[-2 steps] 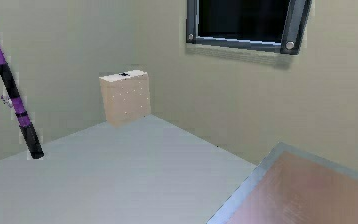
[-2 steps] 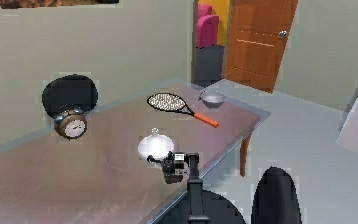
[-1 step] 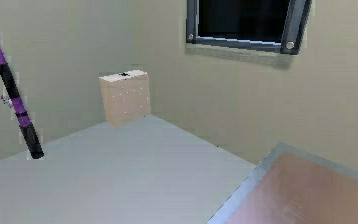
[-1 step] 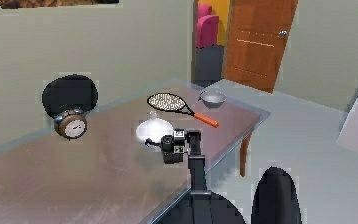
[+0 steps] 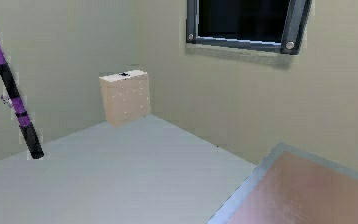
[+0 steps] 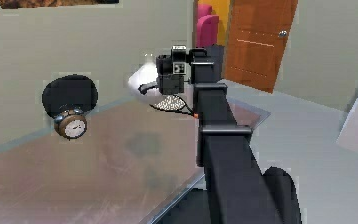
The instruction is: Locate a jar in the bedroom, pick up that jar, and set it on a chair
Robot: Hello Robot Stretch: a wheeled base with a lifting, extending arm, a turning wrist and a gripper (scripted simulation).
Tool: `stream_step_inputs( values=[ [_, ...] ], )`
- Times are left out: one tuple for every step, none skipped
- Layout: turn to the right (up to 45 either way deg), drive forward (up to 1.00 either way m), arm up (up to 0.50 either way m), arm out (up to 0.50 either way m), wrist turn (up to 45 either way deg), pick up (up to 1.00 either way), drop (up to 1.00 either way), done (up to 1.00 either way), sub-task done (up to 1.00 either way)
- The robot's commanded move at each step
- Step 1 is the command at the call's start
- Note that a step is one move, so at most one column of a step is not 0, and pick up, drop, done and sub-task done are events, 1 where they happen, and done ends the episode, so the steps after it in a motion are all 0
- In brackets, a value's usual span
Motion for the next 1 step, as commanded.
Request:
stream_step_inputs(
  values=[
    [0.0,0.0,0.0,0.0,-45.0,0.0,0.0,0.0,0.0]
  ],
)
